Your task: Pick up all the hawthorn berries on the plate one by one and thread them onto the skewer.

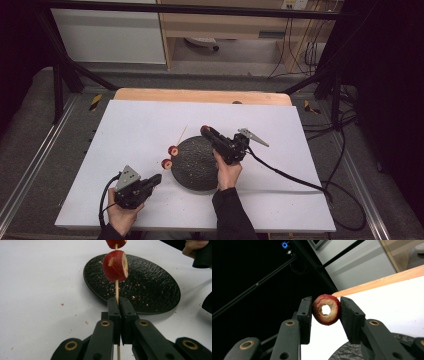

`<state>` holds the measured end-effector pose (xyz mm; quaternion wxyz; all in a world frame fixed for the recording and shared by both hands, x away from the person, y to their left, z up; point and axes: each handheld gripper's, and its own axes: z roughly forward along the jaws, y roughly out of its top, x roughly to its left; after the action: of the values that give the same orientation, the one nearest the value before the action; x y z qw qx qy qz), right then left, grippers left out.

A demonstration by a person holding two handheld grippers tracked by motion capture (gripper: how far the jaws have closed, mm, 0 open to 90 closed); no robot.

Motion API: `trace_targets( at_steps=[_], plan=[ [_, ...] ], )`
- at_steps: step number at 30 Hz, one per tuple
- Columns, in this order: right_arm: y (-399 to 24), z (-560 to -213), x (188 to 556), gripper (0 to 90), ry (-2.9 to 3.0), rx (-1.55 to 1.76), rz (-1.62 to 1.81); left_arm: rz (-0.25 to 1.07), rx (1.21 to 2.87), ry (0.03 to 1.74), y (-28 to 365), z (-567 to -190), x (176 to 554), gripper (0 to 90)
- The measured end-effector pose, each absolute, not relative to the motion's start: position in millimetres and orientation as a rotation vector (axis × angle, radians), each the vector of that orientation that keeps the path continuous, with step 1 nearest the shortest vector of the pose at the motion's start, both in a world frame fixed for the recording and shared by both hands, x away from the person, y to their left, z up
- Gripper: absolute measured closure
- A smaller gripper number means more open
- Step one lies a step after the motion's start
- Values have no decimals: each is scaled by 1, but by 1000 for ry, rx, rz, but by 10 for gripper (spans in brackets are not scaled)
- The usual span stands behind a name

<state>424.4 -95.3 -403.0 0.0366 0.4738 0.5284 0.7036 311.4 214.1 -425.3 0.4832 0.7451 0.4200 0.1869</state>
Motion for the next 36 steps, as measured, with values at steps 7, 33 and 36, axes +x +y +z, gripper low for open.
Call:
trace_targets(
  at_steps=[7,33,36],
  plan=[
    [-99,-397,428,635,1581,1448,2185,456,1811,1022,207,-422,312,881],
    [-104,-390,439,636,1400,1456,2273,443,1823,967,172,-411,314,881],
    [-105,-389,440,636,1384,1460,2282,439,1816,967,169,-410,315,881]
  ],
)
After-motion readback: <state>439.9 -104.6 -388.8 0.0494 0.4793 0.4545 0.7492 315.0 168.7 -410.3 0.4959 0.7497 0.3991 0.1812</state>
